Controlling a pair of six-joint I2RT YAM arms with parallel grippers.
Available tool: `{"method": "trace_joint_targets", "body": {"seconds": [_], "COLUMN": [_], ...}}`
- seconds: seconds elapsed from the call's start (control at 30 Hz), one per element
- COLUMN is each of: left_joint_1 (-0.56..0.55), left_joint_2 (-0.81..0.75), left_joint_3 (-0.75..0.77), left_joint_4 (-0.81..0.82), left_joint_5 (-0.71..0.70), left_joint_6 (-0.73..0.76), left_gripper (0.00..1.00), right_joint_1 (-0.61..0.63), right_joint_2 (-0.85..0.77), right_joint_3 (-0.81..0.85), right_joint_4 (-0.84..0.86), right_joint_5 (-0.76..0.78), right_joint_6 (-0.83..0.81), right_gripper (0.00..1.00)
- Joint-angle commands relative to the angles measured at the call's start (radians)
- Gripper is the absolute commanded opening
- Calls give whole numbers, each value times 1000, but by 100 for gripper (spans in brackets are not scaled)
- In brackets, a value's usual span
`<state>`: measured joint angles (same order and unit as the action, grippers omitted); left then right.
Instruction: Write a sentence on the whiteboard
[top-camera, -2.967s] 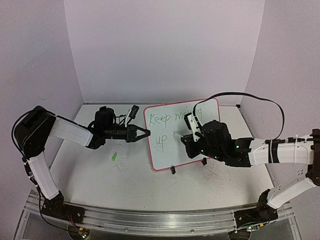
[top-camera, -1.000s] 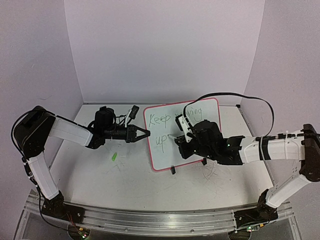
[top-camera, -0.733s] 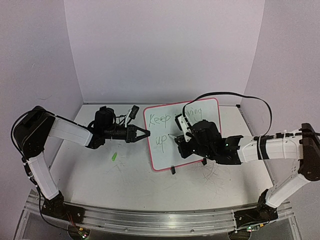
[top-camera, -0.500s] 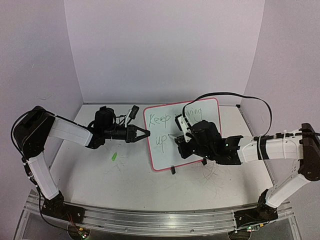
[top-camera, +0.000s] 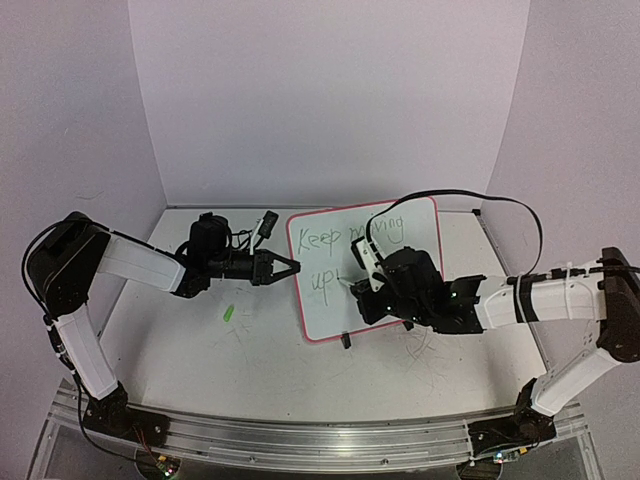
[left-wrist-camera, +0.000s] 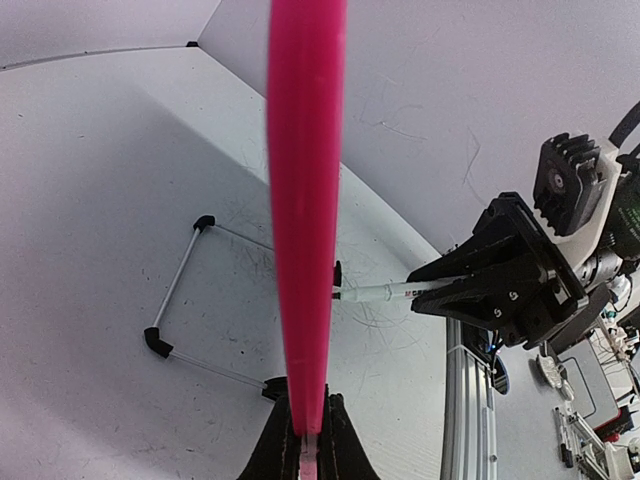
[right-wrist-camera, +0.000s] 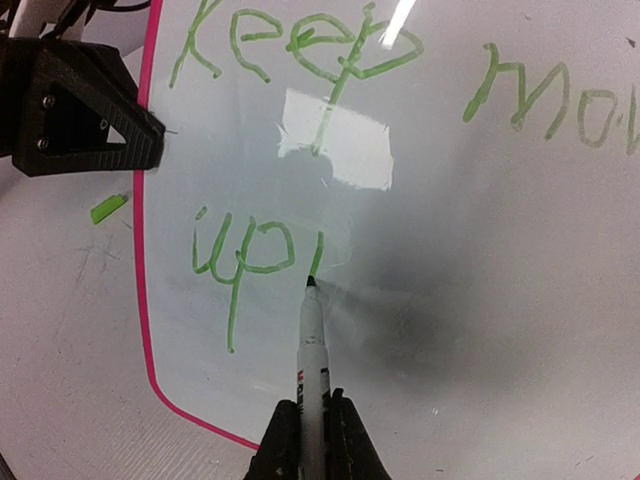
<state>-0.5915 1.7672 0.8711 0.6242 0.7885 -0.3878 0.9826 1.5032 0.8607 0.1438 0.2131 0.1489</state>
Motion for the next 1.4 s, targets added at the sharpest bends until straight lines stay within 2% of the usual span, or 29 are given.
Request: {"method": "trace_joint_targets", "body": {"seconds": [0.0,0.2,0.63,1.37], "left_joint_1": [4,4,4,4], "left_joint_2": [-19,-17,-25,-26], "left_joint_3": [39,44,34,29], "left_joint_4": [-31,-34,-42,-47], "left_joint_5": [-25,-24,-25,-27], "left_joint_6": [54,55,58,68], "left_gripper": [0,0,0,0], "right_joint_1": [0,0,-2,-21], "right_joint_2": [-24,-26,-21,-29], "right_joint_3": [-24,-18,25,21], "right_joint_4": [-17,-18,23,13], "right_joint_5": [-9,0,126,106], "right_joint_6": [27,28,33,36], "right_gripper": [0,0,0,0]}}
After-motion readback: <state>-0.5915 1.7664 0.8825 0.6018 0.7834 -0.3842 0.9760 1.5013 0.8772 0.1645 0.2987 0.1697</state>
